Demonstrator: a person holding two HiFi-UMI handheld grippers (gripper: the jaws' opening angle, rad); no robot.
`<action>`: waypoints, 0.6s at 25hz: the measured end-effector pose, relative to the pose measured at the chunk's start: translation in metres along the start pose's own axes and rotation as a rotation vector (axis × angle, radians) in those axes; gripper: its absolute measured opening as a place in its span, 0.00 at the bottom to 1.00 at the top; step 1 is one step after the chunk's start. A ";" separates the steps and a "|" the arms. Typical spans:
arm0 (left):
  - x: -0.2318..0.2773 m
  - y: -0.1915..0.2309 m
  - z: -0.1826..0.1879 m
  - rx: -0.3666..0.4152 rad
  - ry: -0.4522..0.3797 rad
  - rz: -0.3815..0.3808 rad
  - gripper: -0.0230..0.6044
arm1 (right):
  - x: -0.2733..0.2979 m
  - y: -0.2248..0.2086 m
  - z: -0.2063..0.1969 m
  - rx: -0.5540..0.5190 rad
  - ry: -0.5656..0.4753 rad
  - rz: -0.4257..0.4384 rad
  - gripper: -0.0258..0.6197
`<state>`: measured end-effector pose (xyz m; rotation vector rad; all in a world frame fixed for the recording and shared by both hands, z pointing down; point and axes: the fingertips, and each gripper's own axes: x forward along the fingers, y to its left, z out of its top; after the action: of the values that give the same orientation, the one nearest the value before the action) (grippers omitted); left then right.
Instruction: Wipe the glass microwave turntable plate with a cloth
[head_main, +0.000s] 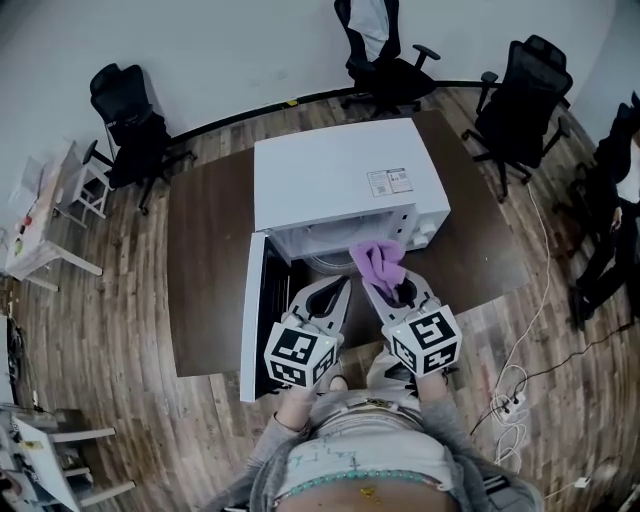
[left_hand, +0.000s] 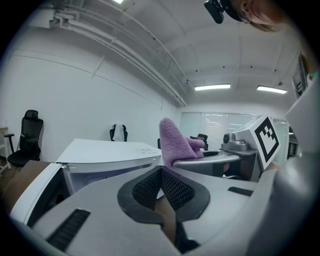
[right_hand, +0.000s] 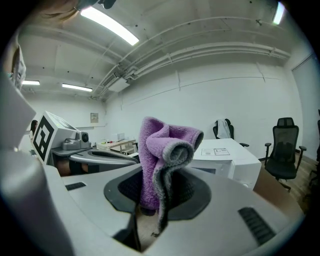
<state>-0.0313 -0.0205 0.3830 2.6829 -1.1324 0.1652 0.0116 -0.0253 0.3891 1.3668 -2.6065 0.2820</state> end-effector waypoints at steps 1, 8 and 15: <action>0.009 0.002 0.004 0.000 -0.001 0.007 0.05 | 0.004 -0.008 0.003 0.000 0.001 0.012 0.21; 0.061 0.006 0.019 -0.025 0.006 0.048 0.05 | 0.019 -0.058 0.015 -0.006 -0.001 0.069 0.21; 0.094 0.009 0.029 -0.033 0.007 0.150 0.05 | 0.025 -0.098 0.024 -0.010 -0.013 0.157 0.21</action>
<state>0.0283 -0.0987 0.3744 2.5664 -1.3226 0.1785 0.0768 -0.1056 0.3802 1.1661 -2.7264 0.2820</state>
